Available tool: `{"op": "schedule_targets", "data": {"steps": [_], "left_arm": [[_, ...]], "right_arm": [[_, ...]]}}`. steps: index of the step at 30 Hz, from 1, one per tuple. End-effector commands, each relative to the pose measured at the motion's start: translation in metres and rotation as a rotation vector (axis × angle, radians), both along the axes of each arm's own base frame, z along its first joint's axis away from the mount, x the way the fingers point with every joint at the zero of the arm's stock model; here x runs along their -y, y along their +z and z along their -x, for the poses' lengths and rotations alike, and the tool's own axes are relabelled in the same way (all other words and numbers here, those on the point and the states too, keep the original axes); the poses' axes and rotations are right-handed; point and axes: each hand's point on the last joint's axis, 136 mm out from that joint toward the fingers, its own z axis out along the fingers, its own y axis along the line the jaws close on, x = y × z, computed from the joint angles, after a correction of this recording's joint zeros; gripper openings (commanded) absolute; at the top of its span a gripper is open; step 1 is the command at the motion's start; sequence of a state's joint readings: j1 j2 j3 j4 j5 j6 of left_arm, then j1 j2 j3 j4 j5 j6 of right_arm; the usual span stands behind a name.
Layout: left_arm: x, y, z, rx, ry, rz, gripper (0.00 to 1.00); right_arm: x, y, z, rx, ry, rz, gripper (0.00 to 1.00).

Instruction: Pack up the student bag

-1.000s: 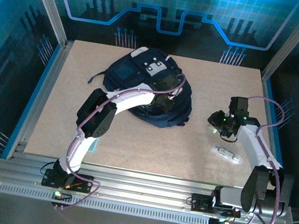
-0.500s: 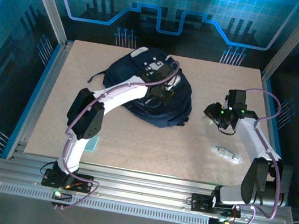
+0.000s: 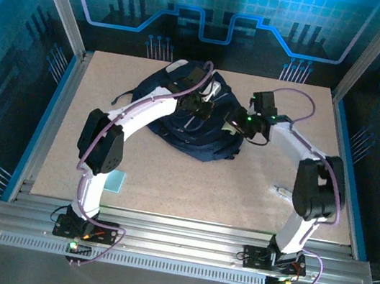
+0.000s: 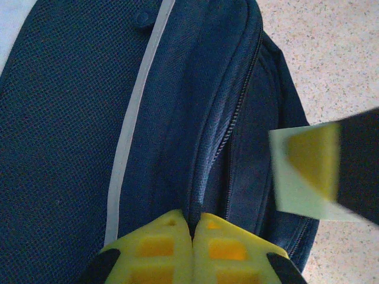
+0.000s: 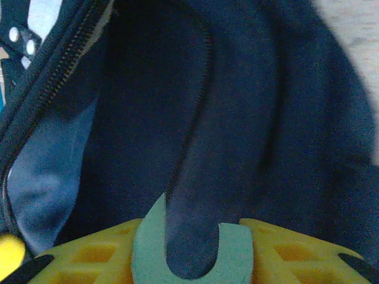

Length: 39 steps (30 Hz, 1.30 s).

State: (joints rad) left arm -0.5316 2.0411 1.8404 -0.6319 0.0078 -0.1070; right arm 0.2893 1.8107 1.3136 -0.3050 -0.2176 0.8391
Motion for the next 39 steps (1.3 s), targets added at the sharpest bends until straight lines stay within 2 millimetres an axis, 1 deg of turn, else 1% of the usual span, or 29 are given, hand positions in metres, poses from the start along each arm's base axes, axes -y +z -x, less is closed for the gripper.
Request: {"op": "schedule_targets", "data": {"steps": [1,3,5,6,8,9,11,15,16,19,20,23,27,30,32,34,36,38,39], "left_arm": [[-0.011,0.035,-0.014,0.069,0.050,0.044,0.00],[-0.014,0.035,-0.013,0.063,0.062,0.049,0.00],[-0.017,0.036,-0.013,0.063,0.069,0.054,0.00],[-0.018,0.036,-0.013,0.063,0.074,0.057,0.00],[-0.020,0.037,-0.013,0.064,0.078,0.057,0.00],[-0.021,0.037,-0.012,0.062,0.081,0.059,0.00],[-0.020,0.039,-0.012,0.064,0.079,0.065,0.00],[-0.018,0.042,-0.011,0.060,0.076,0.081,0.00],[-0.018,0.043,-0.010,0.061,0.075,0.086,0.00],[-0.015,0.045,-0.009,0.054,0.071,0.104,0.00],[-0.015,0.045,-0.008,0.049,0.071,0.109,0.00],[-0.012,0.044,-0.005,0.032,0.070,0.126,0.00],[-0.007,0.045,0.002,0.018,0.061,0.158,0.00],[-0.007,0.047,0.005,0.018,0.063,0.165,0.00],[-0.008,0.048,0.005,0.019,0.064,0.163,0.00],[-0.010,0.049,0.006,0.023,0.066,0.161,0.00],[-0.010,0.049,0.008,0.024,0.069,0.161,0.00],[-0.011,0.049,0.008,0.023,0.070,0.163,0.00],[-0.011,0.049,0.009,0.022,0.071,0.163,0.00]], "right_arm": [[-0.032,0.008,-0.024,0.031,0.017,-0.065,0.47],[-0.046,0.004,-0.033,0.026,0.037,-0.094,0.56],[-0.056,0.003,-0.038,0.032,0.052,-0.135,0.71],[-0.060,0.005,-0.040,0.051,0.061,-0.160,0.76],[-0.058,0.005,-0.040,0.061,0.052,-0.167,0.84],[-0.055,0.003,-0.039,0.057,0.044,-0.163,0.86],[-0.050,0.000,-0.037,0.049,0.031,-0.164,0.86],[-0.053,-0.007,-0.032,0.033,0.041,-0.211,0.81],[-0.056,-0.008,-0.031,0.032,0.046,-0.219,0.78],[-0.063,-0.010,-0.027,0.026,0.057,-0.245,0.60],[-0.066,-0.009,-0.026,0.030,0.061,-0.256,0.51],[-0.074,-0.002,-0.028,0.053,0.074,-0.262,0.32],[-0.088,-0.006,-0.041,0.041,0.095,-0.279,0.23],[-0.098,-0.009,-0.046,0.024,0.111,-0.308,0.22],[-0.097,-0.008,-0.045,0.027,0.114,-0.300,0.23],[-0.088,-0.001,-0.041,0.044,0.115,-0.273,0.24],[-0.075,0.007,-0.034,0.059,0.119,-0.232,0.27],[-0.057,0.016,-0.022,0.063,0.127,-0.170,0.31],[-0.045,0.018,-0.013,0.056,0.127,-0.124,0.35]]}}
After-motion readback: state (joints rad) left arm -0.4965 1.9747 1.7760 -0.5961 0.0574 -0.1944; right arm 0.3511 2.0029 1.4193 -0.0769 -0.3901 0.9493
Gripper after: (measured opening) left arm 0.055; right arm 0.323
